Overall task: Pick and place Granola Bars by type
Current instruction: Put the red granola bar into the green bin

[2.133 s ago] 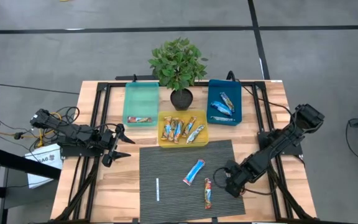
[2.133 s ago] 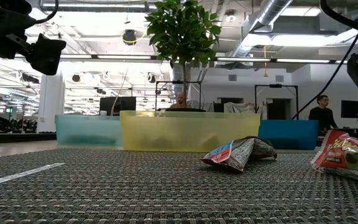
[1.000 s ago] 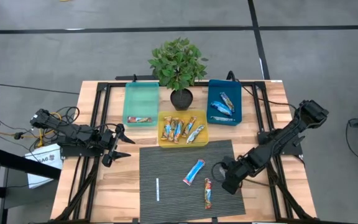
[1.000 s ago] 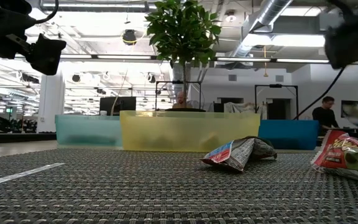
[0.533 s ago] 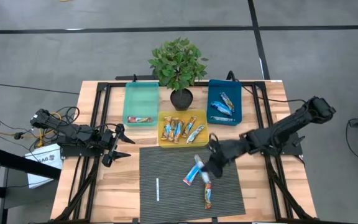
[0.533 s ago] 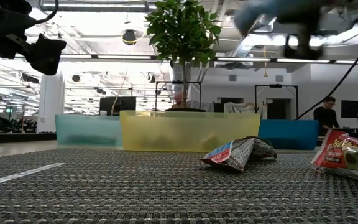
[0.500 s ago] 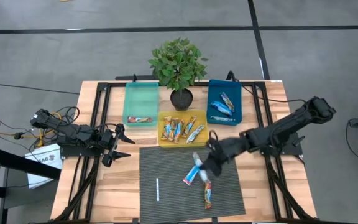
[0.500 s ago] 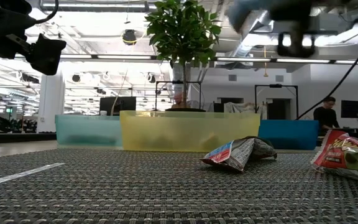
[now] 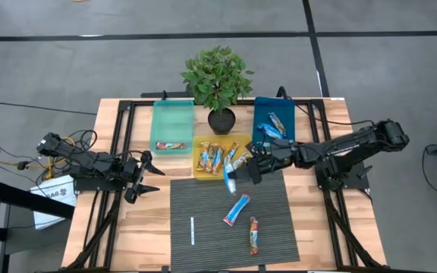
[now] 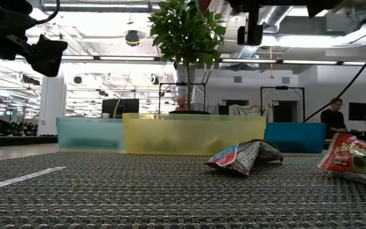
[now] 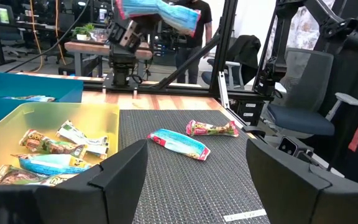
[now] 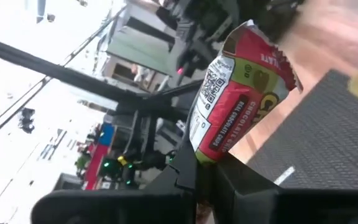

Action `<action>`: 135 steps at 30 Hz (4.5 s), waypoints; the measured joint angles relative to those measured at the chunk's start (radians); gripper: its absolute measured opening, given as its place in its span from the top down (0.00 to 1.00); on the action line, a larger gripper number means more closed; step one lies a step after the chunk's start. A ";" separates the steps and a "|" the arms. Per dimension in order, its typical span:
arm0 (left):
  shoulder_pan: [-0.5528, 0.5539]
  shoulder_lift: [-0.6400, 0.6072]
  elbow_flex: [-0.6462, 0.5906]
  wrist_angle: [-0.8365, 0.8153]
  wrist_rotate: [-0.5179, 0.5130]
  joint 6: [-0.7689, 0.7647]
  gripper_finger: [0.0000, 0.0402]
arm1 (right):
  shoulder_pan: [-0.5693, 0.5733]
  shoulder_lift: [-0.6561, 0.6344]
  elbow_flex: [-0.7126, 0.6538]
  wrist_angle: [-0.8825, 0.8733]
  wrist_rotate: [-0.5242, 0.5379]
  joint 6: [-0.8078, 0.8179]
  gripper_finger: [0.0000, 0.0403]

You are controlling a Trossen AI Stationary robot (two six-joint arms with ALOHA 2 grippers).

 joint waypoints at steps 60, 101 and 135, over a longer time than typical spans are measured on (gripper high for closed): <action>0.002 0.041 0.025 0.451 -0.344 -0.823 0.34 | -0.076 0.223 0.259 -0.007 -0.040 -0.095 0.98; 0.126 0.638 0.368 0.478 -0.255 -0.932 0.34 | -0.158 0.558 0.675 -0.028 -0.255 -0.183 0.98; 0.182 0.749 0.440 0.437 -0.175 -0.923 0.76 | -0.141 0.558 0.673 -0.033 -0.256 -0.212 0.97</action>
